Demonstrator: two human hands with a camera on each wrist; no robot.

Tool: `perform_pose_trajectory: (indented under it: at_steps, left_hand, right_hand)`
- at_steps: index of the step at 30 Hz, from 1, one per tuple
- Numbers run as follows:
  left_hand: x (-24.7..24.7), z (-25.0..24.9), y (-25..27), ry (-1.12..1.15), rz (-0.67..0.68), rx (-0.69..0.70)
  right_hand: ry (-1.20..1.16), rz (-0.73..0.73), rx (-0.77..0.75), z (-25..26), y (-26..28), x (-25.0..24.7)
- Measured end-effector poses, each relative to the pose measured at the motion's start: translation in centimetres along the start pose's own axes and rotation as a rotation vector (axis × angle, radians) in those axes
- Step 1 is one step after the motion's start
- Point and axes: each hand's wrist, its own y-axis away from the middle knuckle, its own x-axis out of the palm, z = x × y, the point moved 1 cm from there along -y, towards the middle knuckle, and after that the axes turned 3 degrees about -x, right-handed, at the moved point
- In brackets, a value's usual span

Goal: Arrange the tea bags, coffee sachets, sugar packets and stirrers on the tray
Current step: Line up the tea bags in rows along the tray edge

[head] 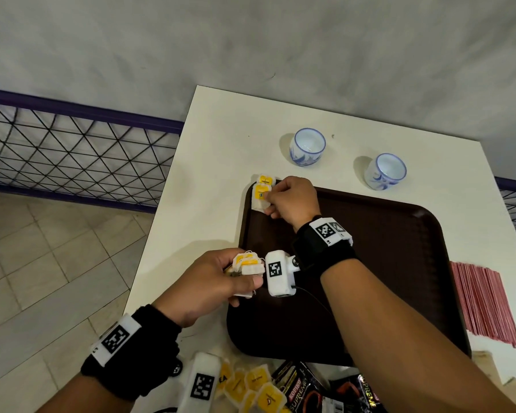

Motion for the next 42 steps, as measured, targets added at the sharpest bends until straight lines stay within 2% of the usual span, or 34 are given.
perform_pose_trajectory:
  at_steps: [6, 10, 13, 18, 24, 32, 36, 38, 42]
  left_hand:
    - [-0.2, -0.2, -0.1, 0.027, 0.041, -0.005]
    - [-0.6, -0.5, -0.1, 0.042, 0.079, -0.01]
    - [-0.7, -0.6, -0.3, 0.034, 0.069, 0.001]
    - [-0.2, -0.7, -0.8, -0.04, 0.036, 0.034]
    - [0.6, -0.8, -1.3, -0.094, 0.029, 0.057]
    - [0.8, -0.8, -1.5, -0.083, 0.068, 0.12]
    - [1.0, -1.3, -1.1, 0.102, 0.117, 0.074]
    - [0.9, -1.6, -1.1, 0.196, 0.101, 0.054]
    - [0.7, -1.5, -1.2, 0.197, 0.04, 0.071]
  right_hand:
    - [0.012, -0.021, -0.012, 0.0, 0.6, -0.4]
    - [0.056, -0.067, -0.084, 0.0, 2.1, -2.0]
    - [0.043, 0.03, -0.142, -0.3, 4.9, -3.2]
    - [-0.117, 0.268, -0.189, -0.8, 10.0, -4.1]
    - [-0.118, 0.315, -0.387, -1.8, 11.5, -4.1]
    - [-0.052, 0.304, -0.365, -1.7, 11.9, -4.2]
    - [-0.105, 0.267, -0.366, -1.4, 12.3, -4.5]
    - [-0.157, 0.263, -0.349, -1.4, 12.4, -4.7]
    - [-0.155, 0.262, -0.317, -1.4, 12.4, -4.9]
